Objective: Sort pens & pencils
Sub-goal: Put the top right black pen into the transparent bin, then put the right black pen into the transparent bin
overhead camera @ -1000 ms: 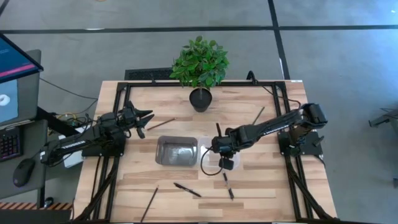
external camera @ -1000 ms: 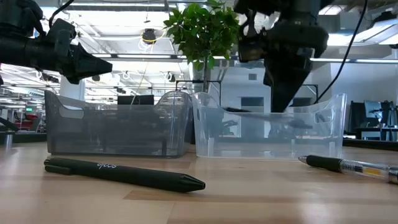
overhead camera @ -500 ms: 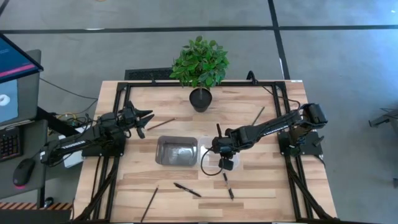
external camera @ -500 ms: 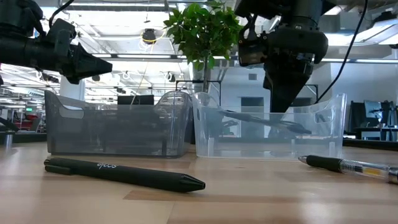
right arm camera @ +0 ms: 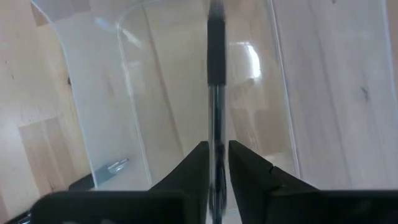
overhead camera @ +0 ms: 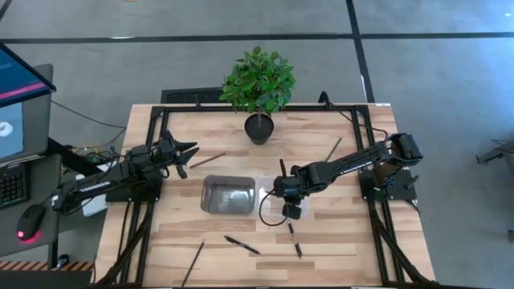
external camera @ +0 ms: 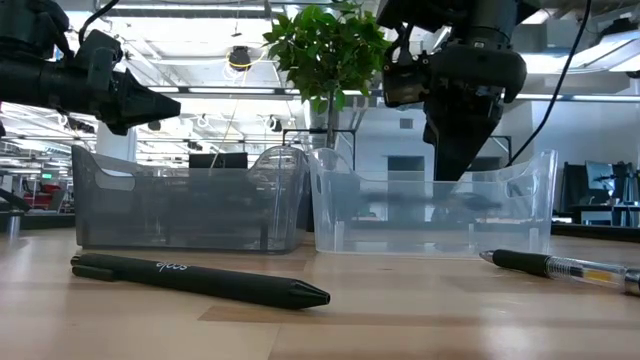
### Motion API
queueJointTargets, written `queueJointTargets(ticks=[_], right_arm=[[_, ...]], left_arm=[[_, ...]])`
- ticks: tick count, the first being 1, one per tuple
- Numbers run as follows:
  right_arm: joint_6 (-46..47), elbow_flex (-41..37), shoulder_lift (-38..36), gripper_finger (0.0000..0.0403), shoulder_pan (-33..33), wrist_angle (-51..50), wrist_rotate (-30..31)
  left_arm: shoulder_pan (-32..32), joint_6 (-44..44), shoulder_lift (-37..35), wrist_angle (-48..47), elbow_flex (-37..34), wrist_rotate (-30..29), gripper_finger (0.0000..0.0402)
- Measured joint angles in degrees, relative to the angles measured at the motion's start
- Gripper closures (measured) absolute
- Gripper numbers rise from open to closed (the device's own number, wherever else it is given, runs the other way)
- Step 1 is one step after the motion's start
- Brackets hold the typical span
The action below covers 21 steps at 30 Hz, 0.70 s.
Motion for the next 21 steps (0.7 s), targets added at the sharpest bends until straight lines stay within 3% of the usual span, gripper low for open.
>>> queueJointTargets(ticks=[9, 13, 21], right_arm=[[2.49, 1.37, -0.02, 0.0275, 0.00, -1.85, -0.10], [6.88, 7.18, -0.11, 0.0269, 0.03, -7.05, -0.09], [24.72, 21.56, -0.24, 0.0270, 2.88, -19.38, 0.11]], left_arm=[[0.00, 0.00, 0.00, -0.01, 0.00, 0.00, 0.0308], [0.00, 0.01, 0.00, 0.01, 0.00, 0.00, 0.0308], [0.00, 0.01, 0.00, 0.01, 0.00, -0.02, 0.0308]])
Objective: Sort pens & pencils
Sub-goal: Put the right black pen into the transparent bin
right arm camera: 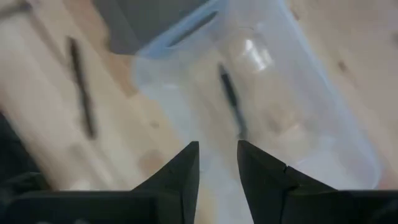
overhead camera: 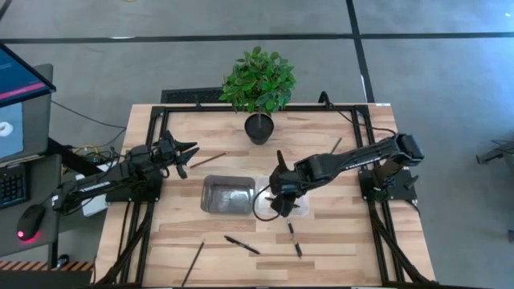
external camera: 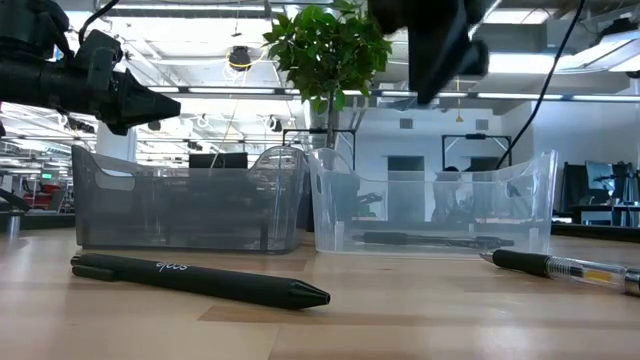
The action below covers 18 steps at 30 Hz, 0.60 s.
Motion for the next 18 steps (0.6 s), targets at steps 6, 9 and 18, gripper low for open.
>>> queueJointTargets(ticks=[6, 9, 18], right_arm=[[17.34, 2.60, -0.02, 0.0269, 5.26, -0.90, 0.28], [23.16, 2.60, 0.11, 0.0270, 8.69, -0.70, 1.53], [38.24, 1.76, 1.18, 0.0270, 17.28, 3.12, 10.71]], left_arm=[[0.00, 2.54, 0.00, 0.04, 0.00, -0.02, 0.0308], [0.00, 3.67, 0.00, 0.04, 0.00, -0.01, 0.0308], [0.00, 3.63, 0.00, 0.04, 0.00, 0.00, 0.0308]])
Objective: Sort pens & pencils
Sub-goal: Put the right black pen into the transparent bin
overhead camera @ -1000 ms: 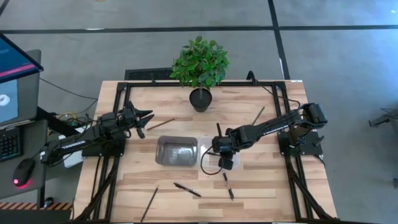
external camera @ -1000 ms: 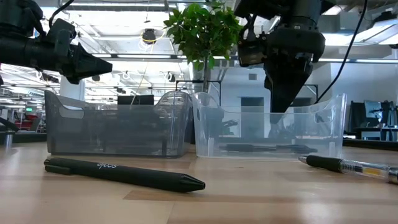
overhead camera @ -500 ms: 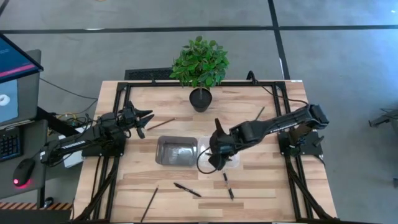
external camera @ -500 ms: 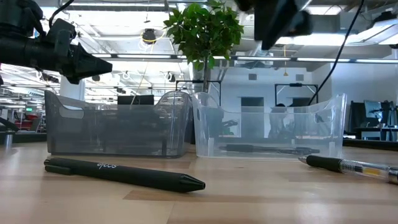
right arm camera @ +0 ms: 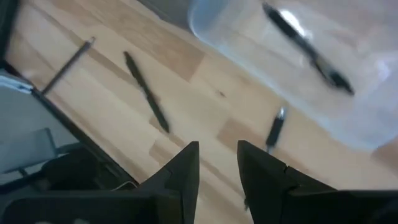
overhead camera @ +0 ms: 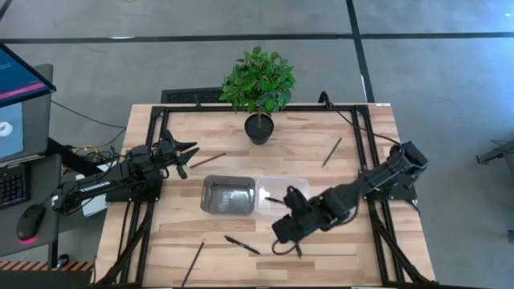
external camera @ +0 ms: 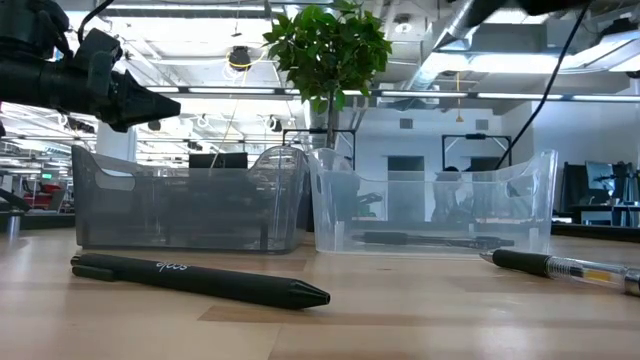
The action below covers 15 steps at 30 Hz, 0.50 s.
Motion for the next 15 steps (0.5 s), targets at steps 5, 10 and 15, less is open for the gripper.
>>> queueJointTargets(ticks=[5, 10, 15], right_arm=[[11.02, -2.30, 0.99, 0.0268, 3.89, 0.65, -0.01], [17.89, -2.70, 5.04, 0.0270, 6.24, 5.35, -0.18], [19.62, -2.71, 9.05, 0.0270, 6.46, 12.80, -0.36]], left_arm=[[0.00, 0.60, 0.00, -0.02, 0.00, 0.00, 0.0308], [0.00, 0.66, 0.00, -0.02, 0.00, 0.00, 0.0308], [0.00, 0.30, 0.00, -0.04, 0.00, 0.02, 0.0308]])
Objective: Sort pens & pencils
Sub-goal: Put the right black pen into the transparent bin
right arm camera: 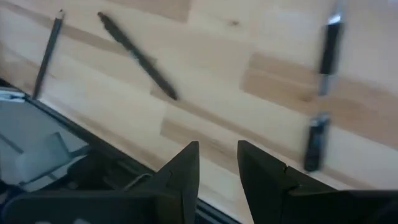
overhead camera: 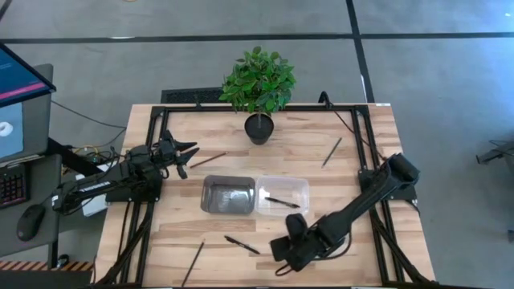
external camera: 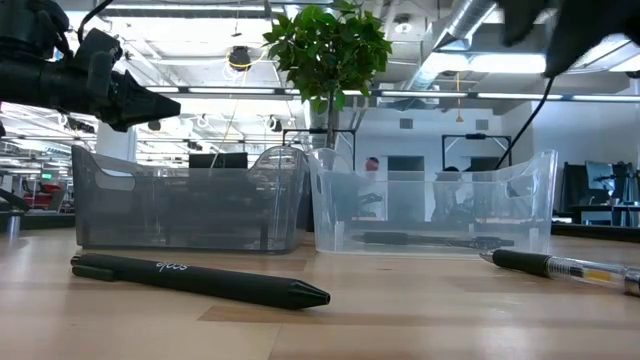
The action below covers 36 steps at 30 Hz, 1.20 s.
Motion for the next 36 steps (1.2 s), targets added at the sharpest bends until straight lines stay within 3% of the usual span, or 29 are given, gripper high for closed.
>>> queueJointTargets(ticks=[7, 14, 26, 36], right_arm=[[-3.31, 0.00, 3.15, 0.0273, 0.12, 9.34, -3.37], [-1.71, 0.00, 3.20, 0.0271, 0.13, 9.69, -6.00], [-2.92, 0.00, 3.20, 0.0170, -0.35, 7.17, -6.01], [4.36, 0.00, 3.20, 0.0163, -0.35, -0.56, -9.81]], left_arm=[[0.00, -0.73, 0.00, 0.00, 0.00, 0.00, 0.0308], [0.00, -0.84, 0.00, 0.00, 0.00, 0.00, 0.0308], [0.00, -0.89, 0.00, 0.00, 0.00, 0.00, 0.0308], [0.00, -0.89, 0.00, 0.00, 0.00, 0.00, 0.0308]])
